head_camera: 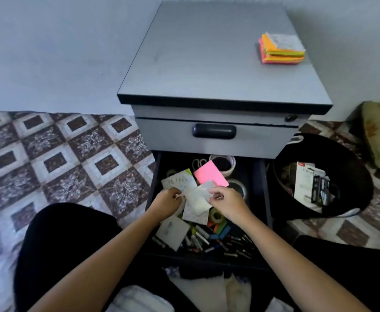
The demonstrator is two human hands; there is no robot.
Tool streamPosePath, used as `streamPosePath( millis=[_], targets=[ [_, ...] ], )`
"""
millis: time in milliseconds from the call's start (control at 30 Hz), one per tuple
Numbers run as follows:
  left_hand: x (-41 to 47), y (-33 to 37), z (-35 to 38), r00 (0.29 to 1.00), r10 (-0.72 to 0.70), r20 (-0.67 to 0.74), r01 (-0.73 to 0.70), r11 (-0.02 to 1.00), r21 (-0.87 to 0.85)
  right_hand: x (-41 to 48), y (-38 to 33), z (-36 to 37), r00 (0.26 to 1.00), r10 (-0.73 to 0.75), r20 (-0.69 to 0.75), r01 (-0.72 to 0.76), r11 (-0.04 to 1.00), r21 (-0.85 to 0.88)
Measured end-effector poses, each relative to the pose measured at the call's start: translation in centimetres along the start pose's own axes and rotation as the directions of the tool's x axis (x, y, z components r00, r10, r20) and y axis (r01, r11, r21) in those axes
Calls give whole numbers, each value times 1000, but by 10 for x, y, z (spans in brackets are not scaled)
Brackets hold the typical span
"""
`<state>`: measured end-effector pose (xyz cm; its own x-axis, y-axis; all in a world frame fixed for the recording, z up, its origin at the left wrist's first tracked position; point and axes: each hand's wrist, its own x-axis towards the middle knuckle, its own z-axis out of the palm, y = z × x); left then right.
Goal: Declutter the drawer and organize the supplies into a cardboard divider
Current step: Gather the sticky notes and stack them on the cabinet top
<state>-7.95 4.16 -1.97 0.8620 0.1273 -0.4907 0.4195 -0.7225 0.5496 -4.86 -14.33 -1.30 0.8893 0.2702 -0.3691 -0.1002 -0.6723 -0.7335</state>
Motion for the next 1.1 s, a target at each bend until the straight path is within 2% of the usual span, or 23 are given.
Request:
streamPosePath(
  millis=[133,300,433,667,933,1033,1100],
  targets=[
    [0,-32,24,996,-78,47,67,976,205,21,18,29,997,75,-18,-77,978,-196],
    [-7,-48,38,991,-29,129,-24,919,393,34,17,46,985,163,-65,-175,921,-348],
    [-4,-51,38,989,-50,136,-3,932,362,36,15,59,970,207,-128,-242,865,-440],
    [1,-52,32,983,-70,172,35,980,196,43,20,62,930,315,-192,-361,880,-309],
    [7,-49,38,984,-39,176,-14,957,289,47,23,56,935,321,-153,-346,919,-190],
    [16,-42,41,991,-48,125,8,955,298,47,25,41,953,283,-110,-276,958,77],
    [21,-31,45,995,-59,74,34,951,307,41,26,26,951,280,-131,-242,938,246]
  ],
)
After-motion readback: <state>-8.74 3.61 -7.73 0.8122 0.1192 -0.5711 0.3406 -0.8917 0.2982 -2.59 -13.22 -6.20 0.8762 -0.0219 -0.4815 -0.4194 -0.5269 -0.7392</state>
